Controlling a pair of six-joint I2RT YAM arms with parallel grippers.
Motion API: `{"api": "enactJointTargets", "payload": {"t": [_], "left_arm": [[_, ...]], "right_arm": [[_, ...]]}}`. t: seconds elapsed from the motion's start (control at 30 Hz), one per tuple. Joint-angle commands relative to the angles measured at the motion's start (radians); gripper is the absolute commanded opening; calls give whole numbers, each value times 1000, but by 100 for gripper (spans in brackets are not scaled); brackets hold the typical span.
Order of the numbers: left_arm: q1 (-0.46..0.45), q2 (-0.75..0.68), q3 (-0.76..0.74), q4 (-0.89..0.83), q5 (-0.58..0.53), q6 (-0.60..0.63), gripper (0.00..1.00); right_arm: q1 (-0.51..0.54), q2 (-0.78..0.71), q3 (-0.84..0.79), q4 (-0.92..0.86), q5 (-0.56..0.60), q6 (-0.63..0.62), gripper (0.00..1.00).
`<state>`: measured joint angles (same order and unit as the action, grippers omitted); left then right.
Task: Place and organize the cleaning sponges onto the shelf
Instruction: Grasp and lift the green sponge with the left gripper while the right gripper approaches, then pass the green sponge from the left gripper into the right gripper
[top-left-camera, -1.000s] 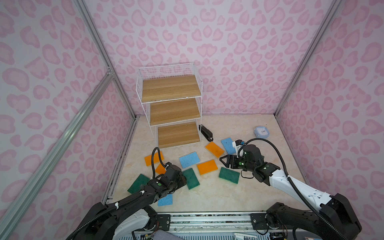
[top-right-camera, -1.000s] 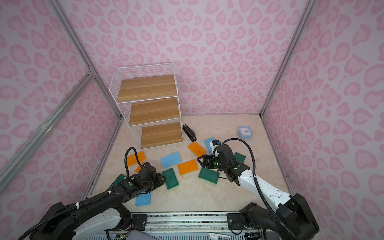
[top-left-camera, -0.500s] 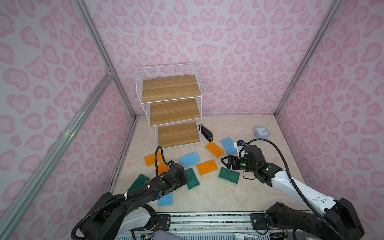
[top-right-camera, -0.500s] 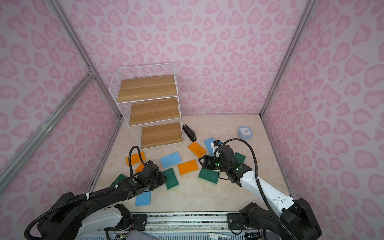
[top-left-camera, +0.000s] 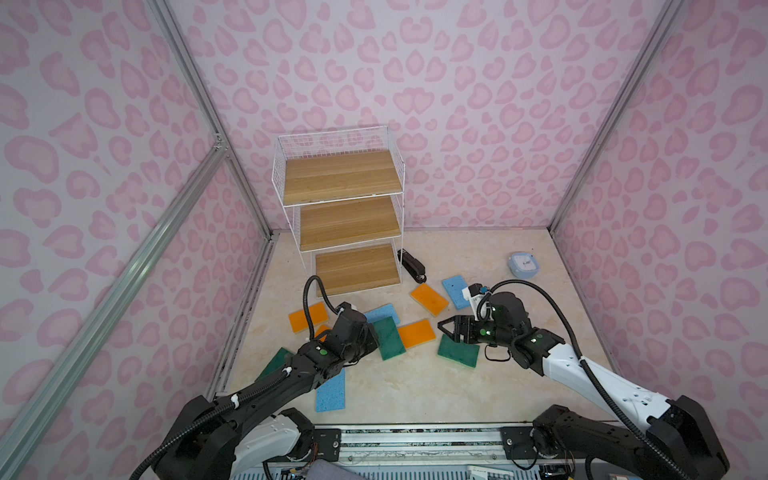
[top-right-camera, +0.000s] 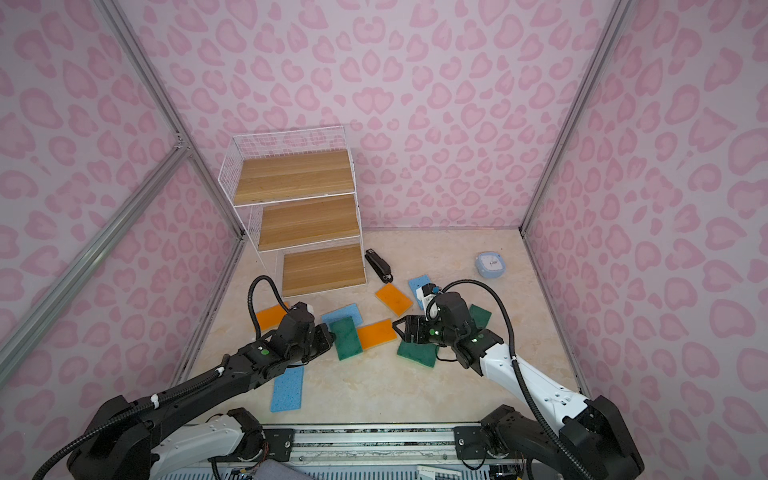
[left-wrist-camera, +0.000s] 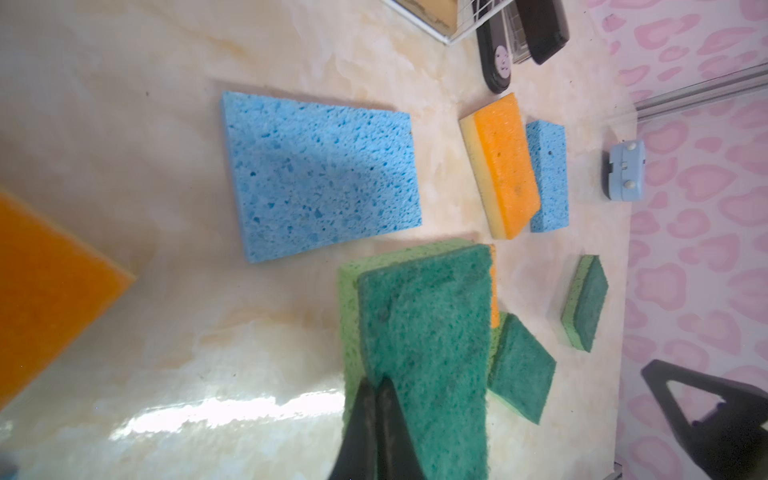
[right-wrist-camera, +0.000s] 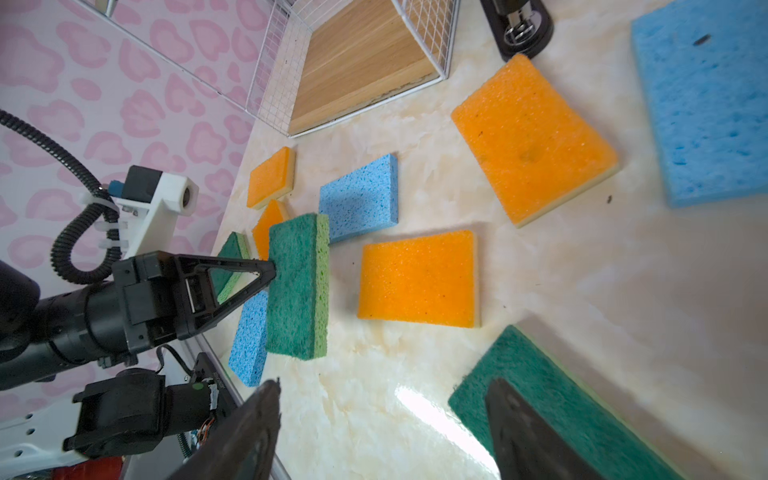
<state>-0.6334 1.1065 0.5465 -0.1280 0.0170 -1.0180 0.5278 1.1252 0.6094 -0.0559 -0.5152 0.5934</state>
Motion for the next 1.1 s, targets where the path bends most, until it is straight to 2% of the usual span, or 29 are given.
{"api": "enactJointTargets", "payload": {"t": [0.0, 0.13, 0.33, 0.63, 0.8, 1.07], "left_arm": [[15, -14, 42, -3, 29, 27, 4], [49, -20, 64, 13, 62, 27, 4], [84, -18, 84, 55, 118, 13, 3], [93, 4, 116, 96, 169, 1, 3], [93, -1, 122, 97, 180, -7, 3], [93, -5, 121, 107, 188, -14, 4]], "right_arm": [[5, 33, -8, 102, -111, 47, 70], [30, 84, -1, 196, -146, 112, 65], [78, 170, 34, 272, -169, 162, 50], [159, 249, 117, 243, -112, 137, 52], [166, 287, 152, 236, -112, 132, 43], [172, 314, 171, 249, -112, 140, 40]]}}
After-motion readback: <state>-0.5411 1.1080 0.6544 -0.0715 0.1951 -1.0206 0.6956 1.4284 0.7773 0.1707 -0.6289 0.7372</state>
